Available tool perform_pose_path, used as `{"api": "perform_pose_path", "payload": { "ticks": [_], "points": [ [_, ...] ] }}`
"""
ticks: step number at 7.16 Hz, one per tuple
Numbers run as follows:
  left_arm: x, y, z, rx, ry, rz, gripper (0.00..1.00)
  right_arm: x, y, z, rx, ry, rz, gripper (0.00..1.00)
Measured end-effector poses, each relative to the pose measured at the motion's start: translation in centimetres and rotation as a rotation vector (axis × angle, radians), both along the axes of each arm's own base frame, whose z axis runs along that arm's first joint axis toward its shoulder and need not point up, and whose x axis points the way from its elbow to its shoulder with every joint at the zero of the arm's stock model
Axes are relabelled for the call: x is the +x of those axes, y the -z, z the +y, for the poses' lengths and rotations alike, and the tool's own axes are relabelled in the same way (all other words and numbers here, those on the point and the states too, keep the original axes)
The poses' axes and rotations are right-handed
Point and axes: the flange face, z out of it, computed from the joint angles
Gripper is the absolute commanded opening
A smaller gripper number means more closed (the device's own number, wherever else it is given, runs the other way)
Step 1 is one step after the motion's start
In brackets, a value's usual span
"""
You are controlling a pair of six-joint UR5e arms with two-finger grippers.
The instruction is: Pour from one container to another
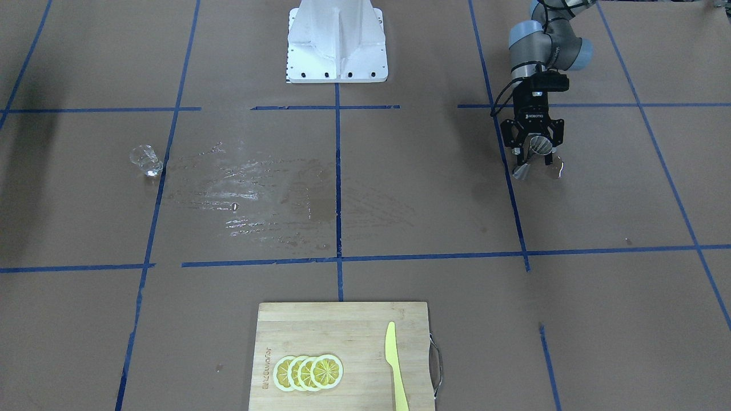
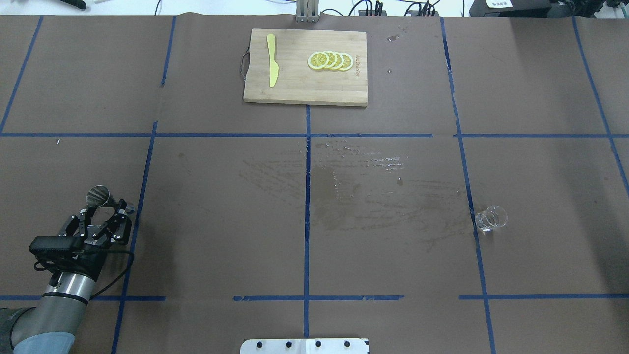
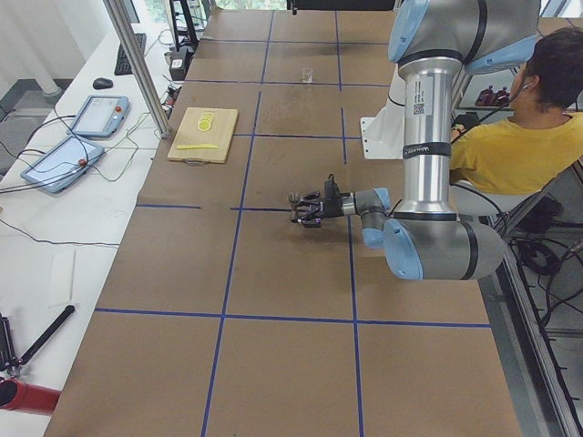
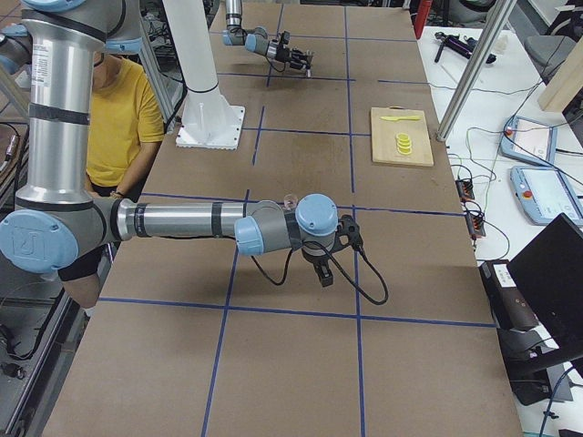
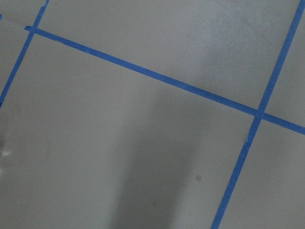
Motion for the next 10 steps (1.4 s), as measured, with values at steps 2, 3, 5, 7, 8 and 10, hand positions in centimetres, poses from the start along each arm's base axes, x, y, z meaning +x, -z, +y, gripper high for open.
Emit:
{"api": "perform_pose_path", "payload": {
  "ticks": [2,3,5,7,8,10],
  "points": [
    [0.0,0.1,0.0,0.001,-0.001,0.013,0.00,0.0,-0.1,0.0,-0.001,0.000,0.000,1.00],
    [-0.1,0.3,0.1,0.002,-0.003,0.032,0.00,0.0,-0.1,0.0,-0.002,0.000,0.000,1.00],
    [-0.3,0.6,0.2,0.009,-0.008,0.038,0.00,0.0,-0.2,0.0,-0.003,0.000,0.000,1.00],
    [-0.4,1.2,0.2,0.018,-0.014,0.021,0.00,0.0,-0.1,0.0,-0.002,0.000,0.000,1.00],
    [-0.5,1.9,0.2,0.023,-0.016,0.026,0.00,-0.1,0.4,-0.1,0.010,0.001,-0.002,1.00],
    [-0.4,3.7,0.2,0.040,-0.025,0.054,0.00,-1.5,4.9,-0.4,0.053,-0.028,-0.026,1.00]
  ]
}}
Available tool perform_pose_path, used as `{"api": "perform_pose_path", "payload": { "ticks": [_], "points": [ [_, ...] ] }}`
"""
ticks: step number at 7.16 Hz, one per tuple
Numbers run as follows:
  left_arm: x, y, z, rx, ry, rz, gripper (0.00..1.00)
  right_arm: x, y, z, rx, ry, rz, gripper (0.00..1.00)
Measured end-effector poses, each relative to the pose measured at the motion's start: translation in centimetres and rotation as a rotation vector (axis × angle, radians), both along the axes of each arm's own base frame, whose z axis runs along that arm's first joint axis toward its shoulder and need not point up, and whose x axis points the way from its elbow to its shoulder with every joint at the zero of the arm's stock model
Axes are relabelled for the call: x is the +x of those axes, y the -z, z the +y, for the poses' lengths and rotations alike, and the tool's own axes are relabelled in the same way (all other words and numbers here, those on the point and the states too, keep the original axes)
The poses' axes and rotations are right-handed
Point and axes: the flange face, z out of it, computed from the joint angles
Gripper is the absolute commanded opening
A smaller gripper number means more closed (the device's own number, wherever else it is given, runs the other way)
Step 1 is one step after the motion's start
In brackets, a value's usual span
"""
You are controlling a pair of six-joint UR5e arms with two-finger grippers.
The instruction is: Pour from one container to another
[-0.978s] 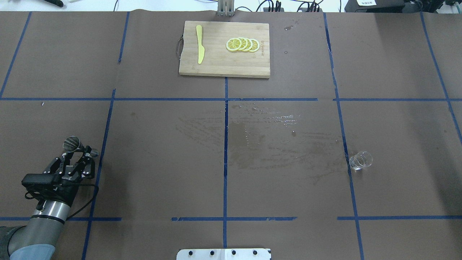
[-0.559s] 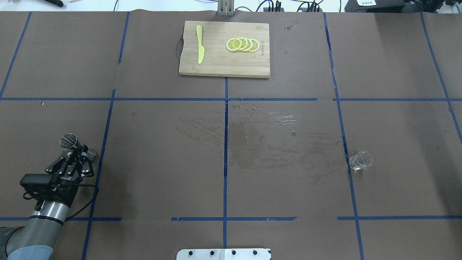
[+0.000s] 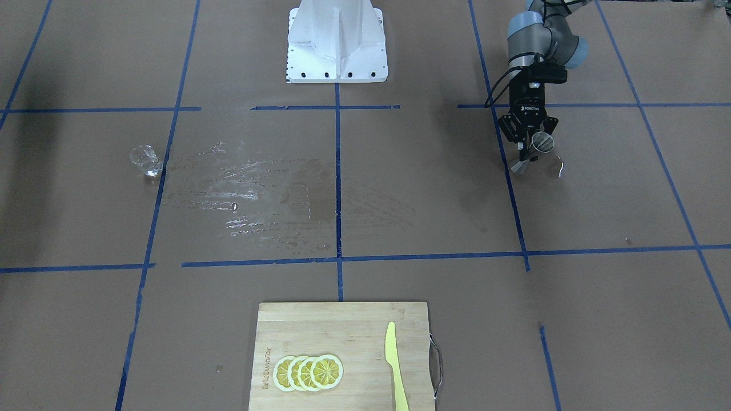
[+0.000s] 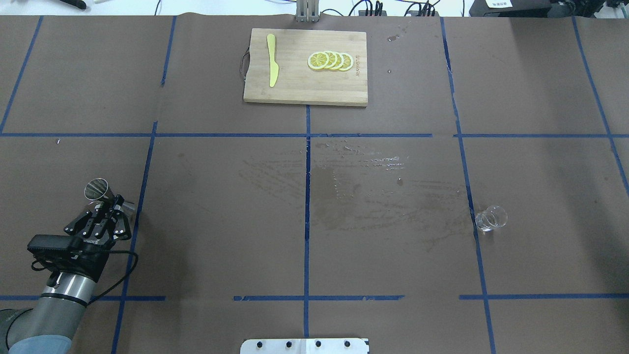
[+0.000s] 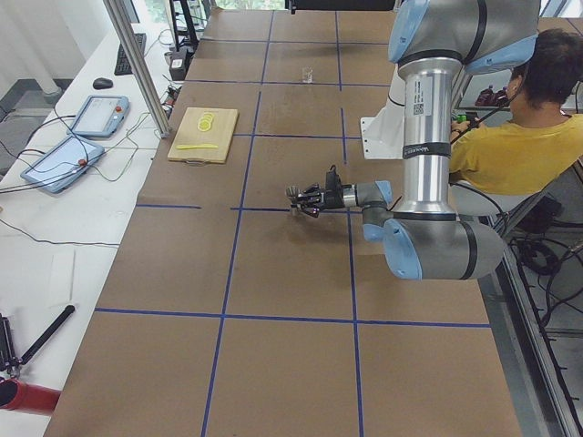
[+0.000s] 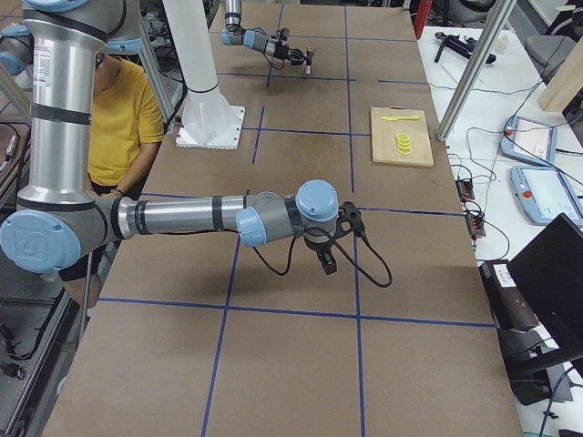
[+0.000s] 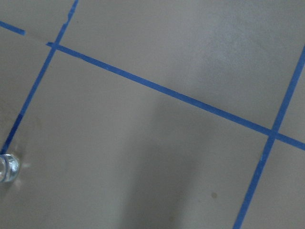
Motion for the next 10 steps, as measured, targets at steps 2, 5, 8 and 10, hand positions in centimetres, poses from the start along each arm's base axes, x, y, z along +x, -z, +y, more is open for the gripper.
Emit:
{"api": "perform_pose_path", "payload": {
  "ticks": [2,5,8,10],
  "points": [
    [0.8,1.5,0.0,0.013,-0.006,0.016,0.00,-3.4,5.1,0.5,0.062,-0.075,-0.071,1.00],
    [0.7,2.4,0.0,0.037,-0.018,0.016,0.00,-11.3,7.4,2.9,0.178,-0.150,-0.123,1.00],
    [0.7,2.5,0.1,0.043,-0.022,0.028,0.00,-17.0,10.0,8.7,0.204,-0.268,-0.149,0.98],
    [1.2,3.0,0.1,0.044,-0.022,0.041,0.00,-22.5,10.5,13.1,0.222,-0.343,-0.116,0.97]
  ]
}}
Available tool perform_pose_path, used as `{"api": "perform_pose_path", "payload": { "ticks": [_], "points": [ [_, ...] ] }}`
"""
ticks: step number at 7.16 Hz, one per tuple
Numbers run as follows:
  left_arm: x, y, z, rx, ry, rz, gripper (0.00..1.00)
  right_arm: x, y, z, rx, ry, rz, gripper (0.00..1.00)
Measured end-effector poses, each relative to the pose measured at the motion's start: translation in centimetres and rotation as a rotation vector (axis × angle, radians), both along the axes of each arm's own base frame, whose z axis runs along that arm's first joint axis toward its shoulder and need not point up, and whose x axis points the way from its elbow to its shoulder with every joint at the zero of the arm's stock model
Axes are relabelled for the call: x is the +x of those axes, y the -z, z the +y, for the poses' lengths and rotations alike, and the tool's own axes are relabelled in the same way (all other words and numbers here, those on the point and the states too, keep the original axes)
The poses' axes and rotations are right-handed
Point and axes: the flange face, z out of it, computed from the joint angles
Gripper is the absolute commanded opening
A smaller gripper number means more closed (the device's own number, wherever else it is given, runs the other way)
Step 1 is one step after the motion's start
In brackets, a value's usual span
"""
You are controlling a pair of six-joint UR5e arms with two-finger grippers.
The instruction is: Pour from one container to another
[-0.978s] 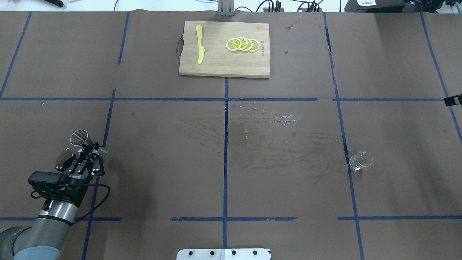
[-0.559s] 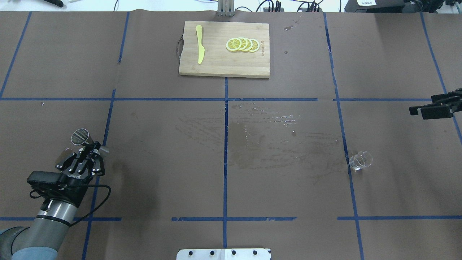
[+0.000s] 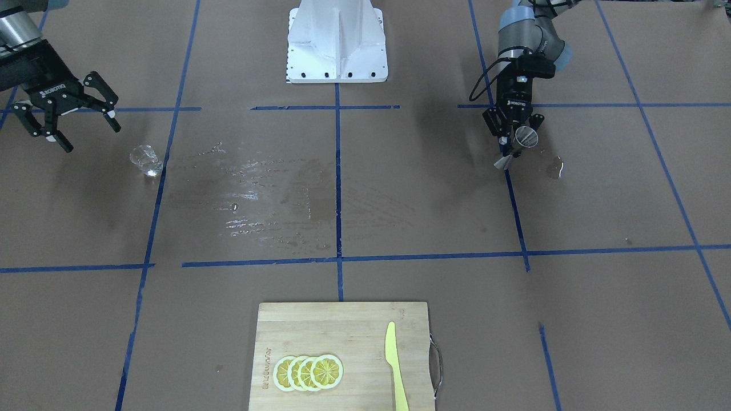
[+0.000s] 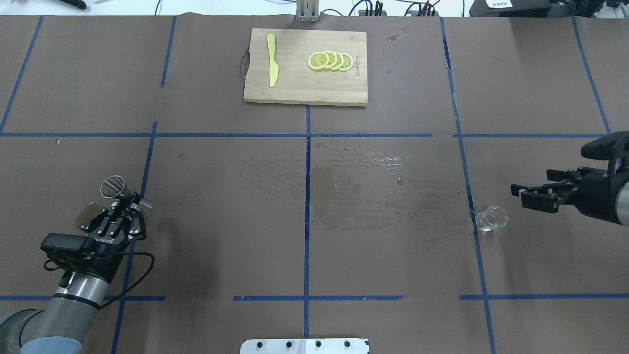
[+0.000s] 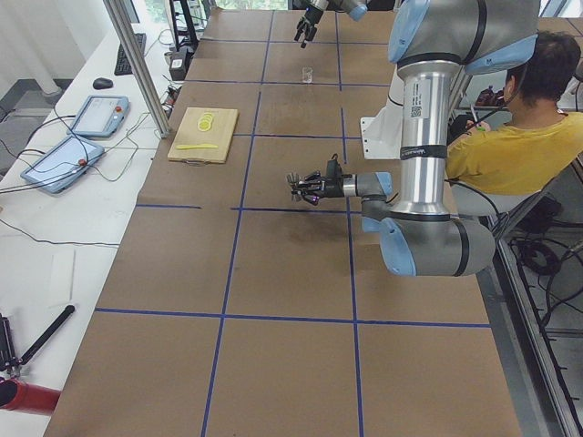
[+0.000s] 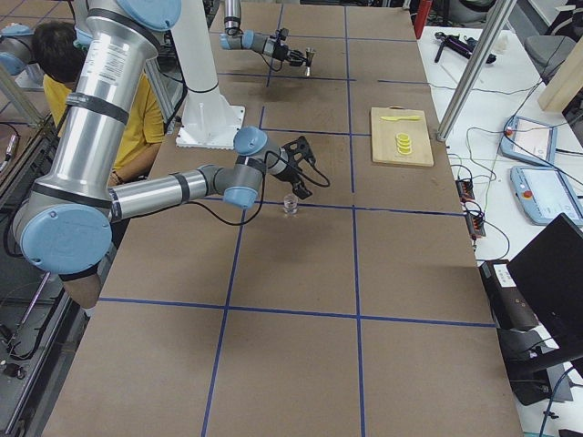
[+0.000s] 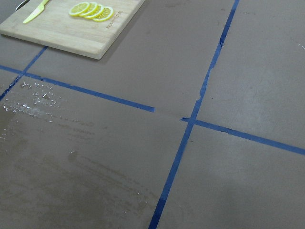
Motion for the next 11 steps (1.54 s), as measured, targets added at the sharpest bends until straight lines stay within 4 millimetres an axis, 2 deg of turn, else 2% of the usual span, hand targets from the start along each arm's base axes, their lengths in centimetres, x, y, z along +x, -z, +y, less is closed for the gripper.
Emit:
{"api": "perform_pose_path", "payload": {
  "ticks": [2,5,7,11],
  "points": [
    [0.3,0.4,0.0,0.000,0.001,0.015,0.00,-4.7,-0.7,4.7,0.051,-0.135,0.030,0.93],
    [0.7,0.7,0.0,0.000,0.002,0.024,0.00,-6.7,-2.3,8.7,0.090,-0.344,0.023,0.93],
    [0.8,0.5,0.0,-0.001,0.001,0.021,0.00,-8.1,-3.8,10.4,0.085,-0.472,0.028,0.94],
    [1.0,-0.2,0.0,-0.002,0.000,0.003,0.00,-12.2,-4.3,11.2,0.068,-0.578,0.053,0.94]
  ]
}}
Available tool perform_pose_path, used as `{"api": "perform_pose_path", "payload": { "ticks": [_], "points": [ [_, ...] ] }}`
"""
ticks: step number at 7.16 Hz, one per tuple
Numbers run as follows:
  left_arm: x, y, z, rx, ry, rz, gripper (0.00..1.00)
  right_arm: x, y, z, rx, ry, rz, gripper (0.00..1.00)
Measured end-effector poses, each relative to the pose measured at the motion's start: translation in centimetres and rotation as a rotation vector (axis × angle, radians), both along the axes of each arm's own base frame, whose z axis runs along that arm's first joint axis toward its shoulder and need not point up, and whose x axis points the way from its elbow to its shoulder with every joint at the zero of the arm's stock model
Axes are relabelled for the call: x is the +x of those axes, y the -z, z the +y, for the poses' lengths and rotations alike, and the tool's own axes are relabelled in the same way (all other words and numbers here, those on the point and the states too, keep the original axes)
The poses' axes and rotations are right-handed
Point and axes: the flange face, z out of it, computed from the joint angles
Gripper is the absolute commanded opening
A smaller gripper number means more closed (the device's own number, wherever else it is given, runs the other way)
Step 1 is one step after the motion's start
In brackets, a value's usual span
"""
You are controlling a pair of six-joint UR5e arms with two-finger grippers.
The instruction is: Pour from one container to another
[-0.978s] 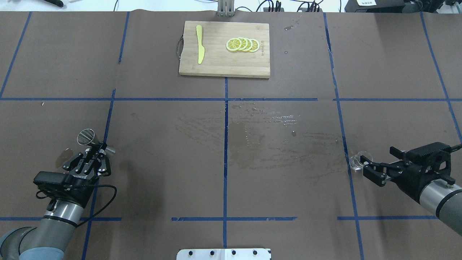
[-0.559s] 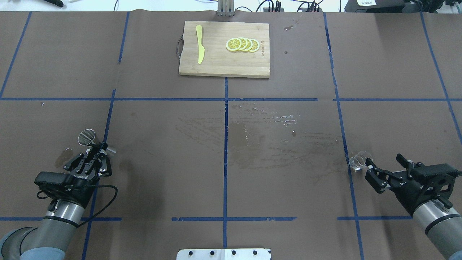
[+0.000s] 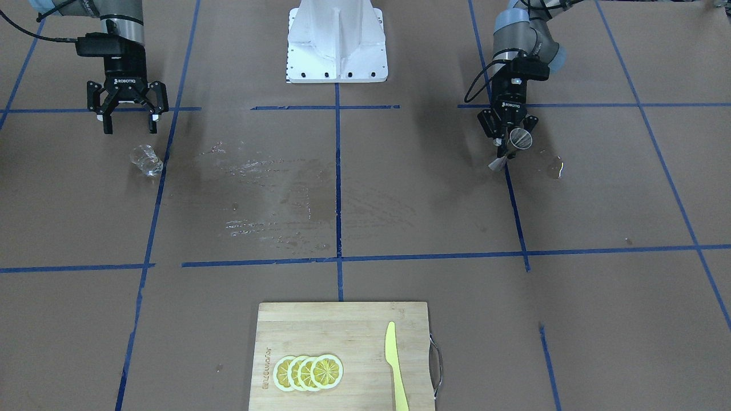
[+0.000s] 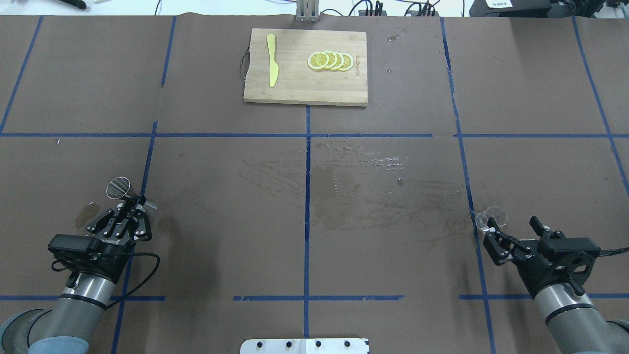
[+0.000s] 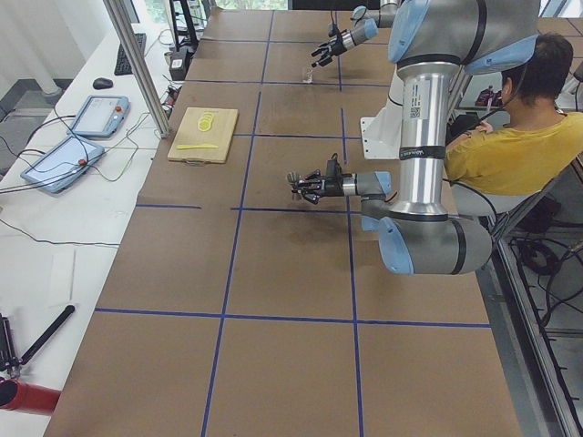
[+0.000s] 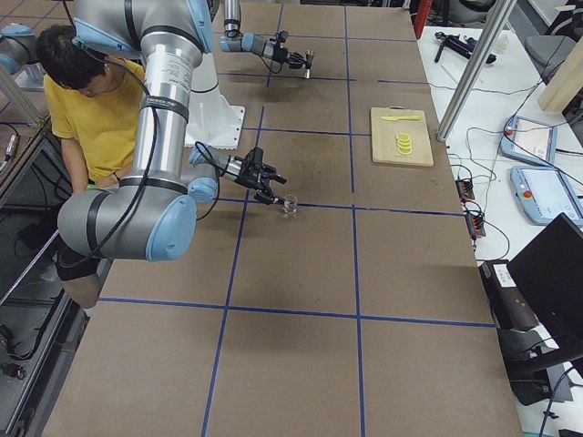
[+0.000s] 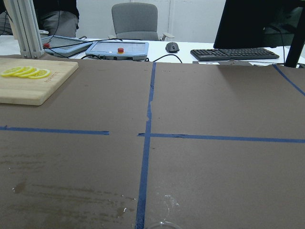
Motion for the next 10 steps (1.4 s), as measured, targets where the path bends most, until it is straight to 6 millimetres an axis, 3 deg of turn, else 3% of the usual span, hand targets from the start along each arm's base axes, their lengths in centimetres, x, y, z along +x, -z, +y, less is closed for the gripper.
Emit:
{"api": "perform_pose_path", "payload": {
  "ticks": [2,5,10],
  "points": [
    [0.0,-0.2,0.0,0.000,0.000,-0.004,0.00,-0.9,-1.3,0.0,0.003,-0.010,0.023,0.94],
    [0.1,-0.3,0.0,-0.001,0.000,-0.004,0.00,-2.6,-1.8,0.1,0.004,-0.012,0.020,0.94],
    [0.1,-0.7,0.0,-0.001,-0.001,-0.014,0.00,-3.5,-4.0,0.3,0.017,-0.013,0.057,0.93]
  ]
}}
